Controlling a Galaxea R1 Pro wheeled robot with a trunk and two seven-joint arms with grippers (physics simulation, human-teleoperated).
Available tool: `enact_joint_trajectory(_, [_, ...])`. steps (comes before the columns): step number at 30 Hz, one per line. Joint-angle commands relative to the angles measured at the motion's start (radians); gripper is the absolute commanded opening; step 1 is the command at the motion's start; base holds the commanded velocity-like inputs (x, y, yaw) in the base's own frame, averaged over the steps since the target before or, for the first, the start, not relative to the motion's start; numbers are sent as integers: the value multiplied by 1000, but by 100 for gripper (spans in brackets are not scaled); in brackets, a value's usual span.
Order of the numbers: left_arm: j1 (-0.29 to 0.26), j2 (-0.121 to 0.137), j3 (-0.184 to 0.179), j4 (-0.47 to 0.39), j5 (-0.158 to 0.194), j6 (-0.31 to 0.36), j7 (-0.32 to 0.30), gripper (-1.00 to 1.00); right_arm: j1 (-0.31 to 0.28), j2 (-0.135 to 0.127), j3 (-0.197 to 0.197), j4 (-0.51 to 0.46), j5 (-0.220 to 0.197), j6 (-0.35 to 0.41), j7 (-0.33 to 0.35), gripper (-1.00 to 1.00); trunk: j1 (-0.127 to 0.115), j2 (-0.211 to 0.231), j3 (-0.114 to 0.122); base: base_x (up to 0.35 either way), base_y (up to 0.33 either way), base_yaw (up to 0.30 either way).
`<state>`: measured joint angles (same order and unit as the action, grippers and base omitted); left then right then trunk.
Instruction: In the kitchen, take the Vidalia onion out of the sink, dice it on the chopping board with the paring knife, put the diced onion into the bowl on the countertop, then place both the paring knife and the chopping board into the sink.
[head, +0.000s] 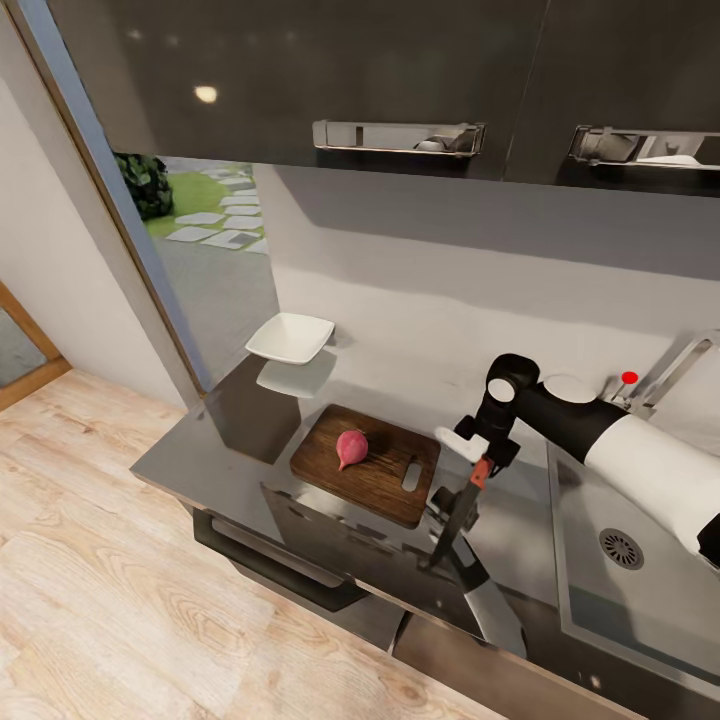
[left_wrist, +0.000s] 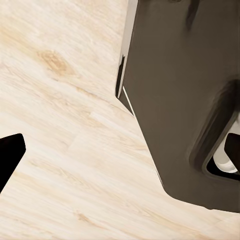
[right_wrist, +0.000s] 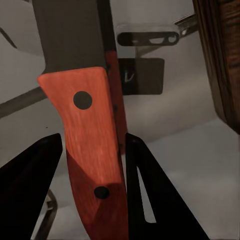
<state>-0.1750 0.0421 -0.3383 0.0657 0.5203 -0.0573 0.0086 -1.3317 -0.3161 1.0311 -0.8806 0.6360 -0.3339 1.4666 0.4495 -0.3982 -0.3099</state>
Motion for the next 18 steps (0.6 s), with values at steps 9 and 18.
enact_joint_trajectory(9, [-1,-1,-8,3,6,-6,-1,100,-1,0,-2,-2,4,-5,-2,-100,1,-2,-2,0,0,0])
enact_joint_trajectory(18, [-1,-1,-8,3,6,-6,-1,100,-1,1,-2,-6,4,17,-1,-100,1,-2,-2,-104,0,0])
